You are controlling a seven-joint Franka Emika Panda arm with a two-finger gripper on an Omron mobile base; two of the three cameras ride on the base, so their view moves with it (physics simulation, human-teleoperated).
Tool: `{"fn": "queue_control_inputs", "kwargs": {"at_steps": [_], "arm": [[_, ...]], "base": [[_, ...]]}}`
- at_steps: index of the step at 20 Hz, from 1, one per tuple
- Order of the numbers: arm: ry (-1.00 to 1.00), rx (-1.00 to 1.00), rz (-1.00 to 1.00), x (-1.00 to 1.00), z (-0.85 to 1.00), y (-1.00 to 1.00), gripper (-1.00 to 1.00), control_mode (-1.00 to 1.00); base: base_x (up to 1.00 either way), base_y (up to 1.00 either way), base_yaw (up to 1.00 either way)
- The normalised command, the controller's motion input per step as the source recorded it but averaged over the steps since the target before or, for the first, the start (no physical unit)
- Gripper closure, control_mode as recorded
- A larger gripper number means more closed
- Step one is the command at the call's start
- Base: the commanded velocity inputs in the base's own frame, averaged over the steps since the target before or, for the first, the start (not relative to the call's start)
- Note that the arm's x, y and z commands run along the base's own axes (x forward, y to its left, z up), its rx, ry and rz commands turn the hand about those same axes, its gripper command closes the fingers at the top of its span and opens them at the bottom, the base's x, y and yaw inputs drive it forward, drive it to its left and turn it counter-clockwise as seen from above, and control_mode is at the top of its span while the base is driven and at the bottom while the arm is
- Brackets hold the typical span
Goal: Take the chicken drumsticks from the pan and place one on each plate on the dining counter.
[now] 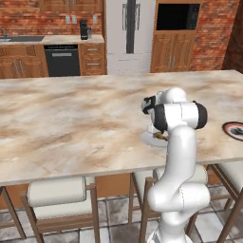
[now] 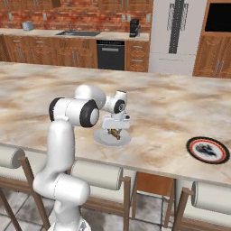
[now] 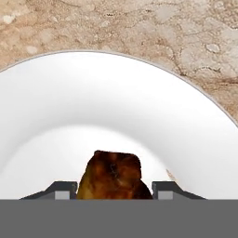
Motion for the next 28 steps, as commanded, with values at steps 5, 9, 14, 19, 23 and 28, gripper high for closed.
{"fn": "queue_control_inputs", "kwargs": {"at_steps": [5, 9, 14, 19, 23, 28], "arm": [[-0.11, 0.0, -0.01, -0.23, 0.16, 0.0, -1.0, -1.0], [-0.16, 0.0, 0.0, -0.24, 0.39, 0.0, -1.0, -1.0], [-0.08, -0.06, 0.0, -0.41, 0.54, 0.0, -1.0, -1.0], [-0.02, -0.09, -0.21, -0.7, 0.31, 0.08, -1.0, -1.0], [0.0, -0.03, -0.29, -0.74, 0.22, 0.16, -1.0, -1.0], [0.0, 0.0, -0.27, -0.6, 0.23, 0.2, -1.0, -1.0]], "base": [[0.0, 0.0, 0.0], [0.0, 0.0, 0.0], [0.0, 0.0, 0.0], [0.0, 0.0, 0.0], [0.0, 0.0, 0.0], [0.0, 0.0, 0.0]]}}
